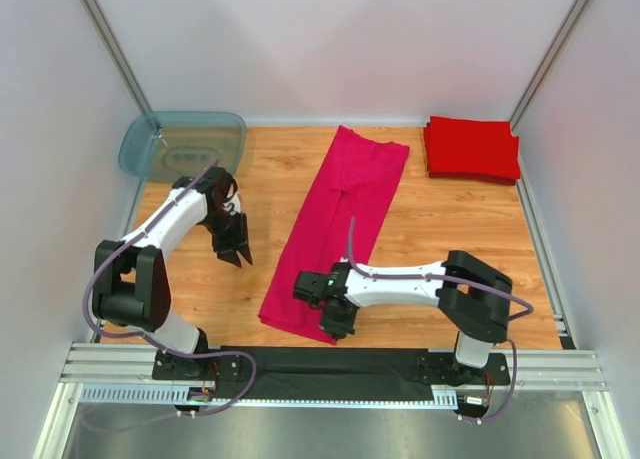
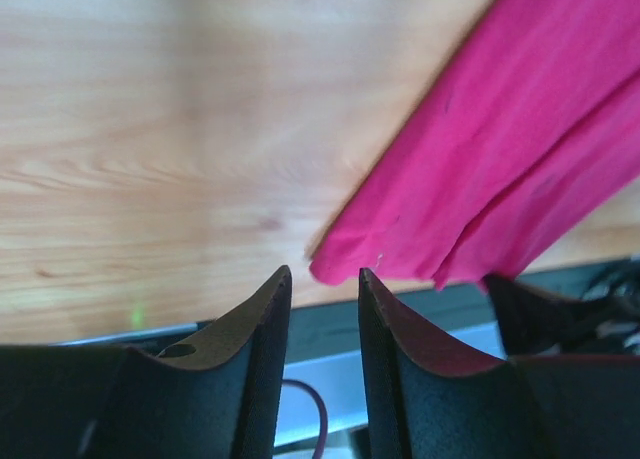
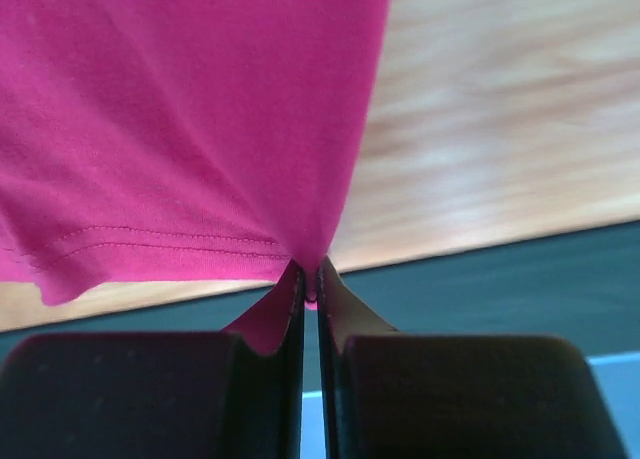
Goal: Fold and stack the t-shirts
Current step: Fold the tshirt
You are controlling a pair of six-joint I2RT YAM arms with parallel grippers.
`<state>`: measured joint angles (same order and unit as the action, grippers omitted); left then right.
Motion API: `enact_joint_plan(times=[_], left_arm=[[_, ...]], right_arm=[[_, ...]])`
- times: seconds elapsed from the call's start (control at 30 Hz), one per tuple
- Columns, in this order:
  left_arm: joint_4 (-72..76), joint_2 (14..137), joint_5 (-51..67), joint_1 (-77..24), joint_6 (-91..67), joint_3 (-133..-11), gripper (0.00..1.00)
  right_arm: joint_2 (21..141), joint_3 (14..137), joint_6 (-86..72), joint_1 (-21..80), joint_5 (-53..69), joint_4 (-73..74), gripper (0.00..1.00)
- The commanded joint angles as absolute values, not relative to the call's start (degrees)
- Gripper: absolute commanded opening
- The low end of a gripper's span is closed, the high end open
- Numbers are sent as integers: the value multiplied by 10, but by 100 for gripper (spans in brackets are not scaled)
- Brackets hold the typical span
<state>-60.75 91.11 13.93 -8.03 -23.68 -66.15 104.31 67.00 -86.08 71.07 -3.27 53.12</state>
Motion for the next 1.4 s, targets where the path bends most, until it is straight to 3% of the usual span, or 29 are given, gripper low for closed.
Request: enact_joint_plan(times=[0.0, 0.17, 0.4, 0.57, 0.67, 1.03, 1.37], left_arm=[[-628, 859, 207, -125, -231, -622, 41], [-600, 810, 271, -194, -271, -545, 50], [-535, 769, 300, -254, -317, -452, 51], [-502, 757, 332, -279, -332, -411, 52], [-484, 751, 343, -297, -342, -396, 52], [-421, 801, 354, -317, -374, -375, 52], [-397, 839, 345, -333, -376, -353, 50]], right_arm=[[968, 610, -842, 717, -62, 588, 3], [904, 552, -822, 721, -47, 585, 5], [844, 498, -810, 721, -48, 570, 12], [788, 478, -794, 721, -38, 546, 37], [752, 431, -791, 719, -14, 493, 43], [722, 325, -838, 719, 28, 364, 41], [691, 310, -848, 715, 22, 355, 40]])
